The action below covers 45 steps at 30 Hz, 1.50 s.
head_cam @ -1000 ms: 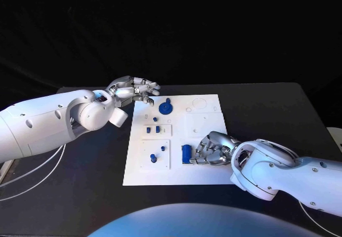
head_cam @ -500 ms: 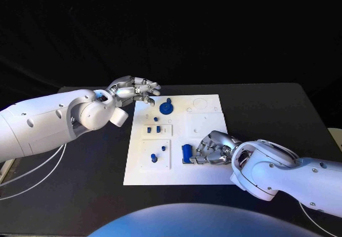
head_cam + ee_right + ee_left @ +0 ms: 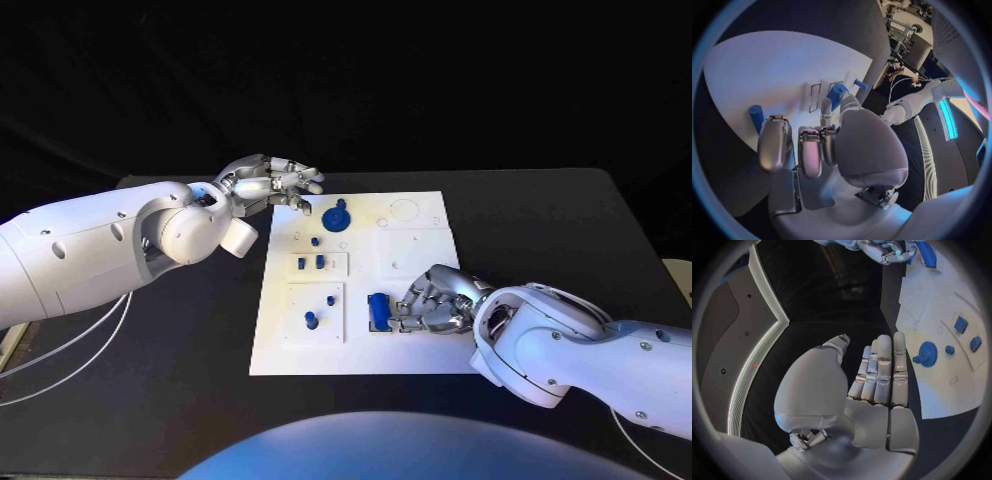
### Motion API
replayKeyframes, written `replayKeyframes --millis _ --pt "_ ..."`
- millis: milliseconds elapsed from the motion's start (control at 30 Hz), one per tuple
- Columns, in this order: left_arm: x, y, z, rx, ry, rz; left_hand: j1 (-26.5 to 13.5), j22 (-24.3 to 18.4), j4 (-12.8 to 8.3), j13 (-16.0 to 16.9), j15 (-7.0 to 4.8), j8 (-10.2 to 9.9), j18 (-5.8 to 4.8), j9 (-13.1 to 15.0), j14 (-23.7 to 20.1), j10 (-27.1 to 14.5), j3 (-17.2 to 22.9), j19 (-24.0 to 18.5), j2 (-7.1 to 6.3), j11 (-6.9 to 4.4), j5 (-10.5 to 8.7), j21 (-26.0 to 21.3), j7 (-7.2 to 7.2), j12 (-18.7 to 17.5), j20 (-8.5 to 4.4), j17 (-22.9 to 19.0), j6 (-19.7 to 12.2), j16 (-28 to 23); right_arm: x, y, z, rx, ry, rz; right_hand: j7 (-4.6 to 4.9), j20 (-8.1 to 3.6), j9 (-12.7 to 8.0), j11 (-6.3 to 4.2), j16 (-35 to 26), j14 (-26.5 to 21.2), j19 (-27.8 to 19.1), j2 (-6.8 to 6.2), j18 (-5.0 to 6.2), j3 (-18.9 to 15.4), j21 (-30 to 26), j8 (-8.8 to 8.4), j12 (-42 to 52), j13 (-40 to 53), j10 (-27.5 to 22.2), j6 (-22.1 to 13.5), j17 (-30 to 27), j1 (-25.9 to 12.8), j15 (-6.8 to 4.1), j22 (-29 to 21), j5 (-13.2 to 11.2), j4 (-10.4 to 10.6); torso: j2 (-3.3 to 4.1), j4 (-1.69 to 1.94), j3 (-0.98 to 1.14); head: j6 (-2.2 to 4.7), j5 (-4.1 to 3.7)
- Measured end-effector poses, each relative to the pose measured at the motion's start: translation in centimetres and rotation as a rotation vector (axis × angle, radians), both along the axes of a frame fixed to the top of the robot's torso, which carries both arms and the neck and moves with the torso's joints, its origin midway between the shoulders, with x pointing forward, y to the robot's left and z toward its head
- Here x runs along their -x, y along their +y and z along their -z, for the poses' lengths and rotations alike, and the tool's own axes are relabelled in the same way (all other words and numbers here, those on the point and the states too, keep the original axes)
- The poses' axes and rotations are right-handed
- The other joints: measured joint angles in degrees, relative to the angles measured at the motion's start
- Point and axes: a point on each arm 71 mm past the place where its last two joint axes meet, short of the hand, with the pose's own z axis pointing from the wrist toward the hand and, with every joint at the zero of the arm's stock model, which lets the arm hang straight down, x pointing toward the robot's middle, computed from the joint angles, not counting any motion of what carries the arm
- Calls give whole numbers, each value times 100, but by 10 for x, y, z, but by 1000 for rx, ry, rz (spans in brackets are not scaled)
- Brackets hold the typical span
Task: Assemble the parts on the task board
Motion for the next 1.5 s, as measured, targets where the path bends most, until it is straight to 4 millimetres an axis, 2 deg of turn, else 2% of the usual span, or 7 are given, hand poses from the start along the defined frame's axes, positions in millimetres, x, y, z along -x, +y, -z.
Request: replayKeyframes --millis 267,667,900,967,1233,1500 --pt "0 0 0 -1 1 0 0 0 0 0 0 0 0 -1 0 0 0 1 0 0 0 0 0 0 -1 0 0 0 2 -3 -3 -18 0 -11 11 0 54 0 0 0 0 -89 0 -93 -25 -1 0 5 0 -11 0 -90 0 0 -135 0 0 -5 1 -1 -15" --pt "0 0 0 -1 1 0 0 -4 16 -1 0 0 -1 -2 0 0 -16 2 0 0 0 0 0 0 -2 0 0 0 2 -4 -5 -35 -4 -21 11 0 97 0 0 0 0 -86 0 -93 -25 -1 0 4 0 -11 -1 -86 0 -1 -159 0 4 0 3 -1 -24" --pt "0 0 0 -1 1 0 0 -4 16 -1 0 0 0 -2 0 0 -16 2 0 0 0 0 0 0 -2 0 0 0 -2 -4 -3 -31 -12 -19 -6 0 160 0 0 5 0 90 0 -39 -25 -1 0 3 0 6 -2 103 -5 -1 -179 -31 5 4 -1 -1 -22" --pt "0 0 0 -1 1 0 0 -4 16 -2 0 0 0 -2 0 0 -16 2 0 0 0 0 0 0 -2 0 0 0 -4 -3 -3 -29 -14 -20 -8 0 171 0 0 21 0 62 -1 -34 -25 -1 0 3 0 8 -1 142 -21 -1 -179 -24 7 4 -1 -1 -24" --pt "0 0 0 -1 2 0 0 -4 16 8 0 0 0 5 0 0 -16 3 0 0 0 0 0 0 -3 0 1 0 -8 6 -1 -25 -26 -34 -8 0 184 -21 0 21 0 106 0 -3 -25 20 0 4 22 8 -2 186 -21 4 -179 -25 8 7 -3 -1 -18" --pt "0 0 0 -2 2 0 0 -3 16 8 0 0 0 4 0 0 -16 3 0 0 0 0 0 0 -3 0 0 0 -10 10 0 -21 -35 -40 -8 1 191 -21 0 21 0 82 0 -4 -25 20 0 4 22 8 -2 210 -21 3 -179 -24 5 6 -2 -1 -12"
